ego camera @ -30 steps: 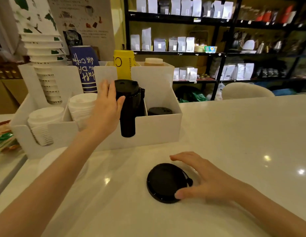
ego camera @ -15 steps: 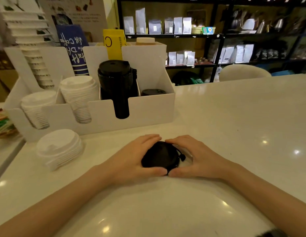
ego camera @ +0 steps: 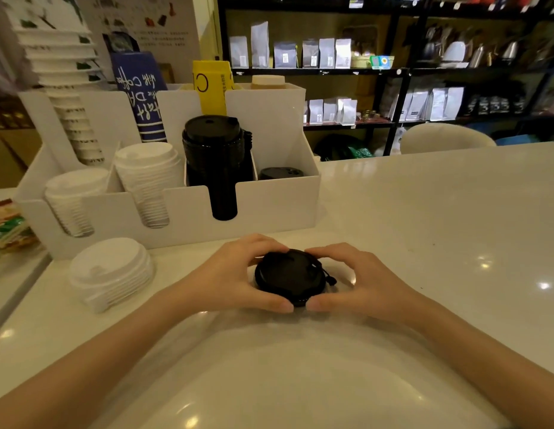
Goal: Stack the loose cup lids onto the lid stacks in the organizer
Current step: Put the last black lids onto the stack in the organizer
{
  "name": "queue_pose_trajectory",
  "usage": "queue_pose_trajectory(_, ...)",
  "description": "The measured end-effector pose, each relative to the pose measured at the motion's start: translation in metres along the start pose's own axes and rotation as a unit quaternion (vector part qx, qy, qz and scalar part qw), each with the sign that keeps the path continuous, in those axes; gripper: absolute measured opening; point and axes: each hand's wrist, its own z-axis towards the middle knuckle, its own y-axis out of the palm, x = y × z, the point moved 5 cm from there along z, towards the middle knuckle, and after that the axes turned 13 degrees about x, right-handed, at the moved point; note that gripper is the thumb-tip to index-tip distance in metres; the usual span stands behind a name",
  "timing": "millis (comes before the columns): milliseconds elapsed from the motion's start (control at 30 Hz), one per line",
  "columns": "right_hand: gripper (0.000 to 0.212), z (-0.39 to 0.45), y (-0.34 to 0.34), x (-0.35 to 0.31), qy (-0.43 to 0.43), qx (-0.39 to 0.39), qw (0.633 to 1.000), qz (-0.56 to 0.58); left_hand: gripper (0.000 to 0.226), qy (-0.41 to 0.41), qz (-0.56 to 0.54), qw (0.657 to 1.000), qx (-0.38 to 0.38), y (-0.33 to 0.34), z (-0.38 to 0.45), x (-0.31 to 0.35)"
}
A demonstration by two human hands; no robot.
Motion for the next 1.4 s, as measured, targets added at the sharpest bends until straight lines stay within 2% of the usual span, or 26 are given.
queue_pose_trajectory(100, 0.055, 0.01, -0.007, -0.013, -0.01, 0.015, 1.0, 0.015, 0.072, 0.001, 0.012, 1.0, -0.001, -0.019, 0.011, 0.009)
queue_pose_trajectory(200, 0.067, 0.024, -0.014, -0.027, -0.016, 0.031, 0.999, 0.023, 0.067, 0.015, 0.029, 0.999, -0.004, -0.041, 0.025, 0.02)
queue_pose_trajectory(400, 0.076, 0.06, -0.037, -0.068, -0.068, 0.078, 0.994, 0.043, 0.07, 0.023, 0.004, 0.998, 0.055, -0.095, 0.047, 0.037)
queue_pose_trajectory(500, 0.073, 0.078, -0.045, -0.089, -0.104, 0.087, 0.989, 0.055, 0.069, 0.027, -0.032, 0.995, 0.089, -0.117, 0.053, 0.039)
queue_pose_trajectory(700, 0.069, 0.115, -0.045, -0.114, -0.137, 0.124, 0.978, 0.097, 0.063, 0.024, -0.12, 0.975, 0.187, -0.149, 0.056, 0.033)
queue_pose_trajectory(767, 0.062, 0.126, -0.045, -0.118, -0.15, 0.149, 0.97, 0.121, 0.061, 0.027, -0.121, 0.965, 0.231, -0.156, 0.058, 0.029)
queue_pose_trajectory(967, 0.054, 0.155, -0.033, -0.112, -0.142, 0.201, 0.955, 0.168, 0.077, 0.026, -0.099, 0.929, 0.356, -0.165, 0.069, 0.012)
queue_pose_trajectory(1100, 0.051, 0.17, -0.018, -0.097, -0.136, 0.19, 0.959, 0.159, 0.081, 0.003, -0.11, 0.924, 0.367, -0.158, 0.077, -0.004)
queue_pose_trajectory(1400, 0.049, 0.185, 0.008, -0.074, -0.122, 0.15, 0.973, 0.13, 0.071, -0.028, -0.019, 0.928, 0.371, -0.146, 0.087, -0.03)
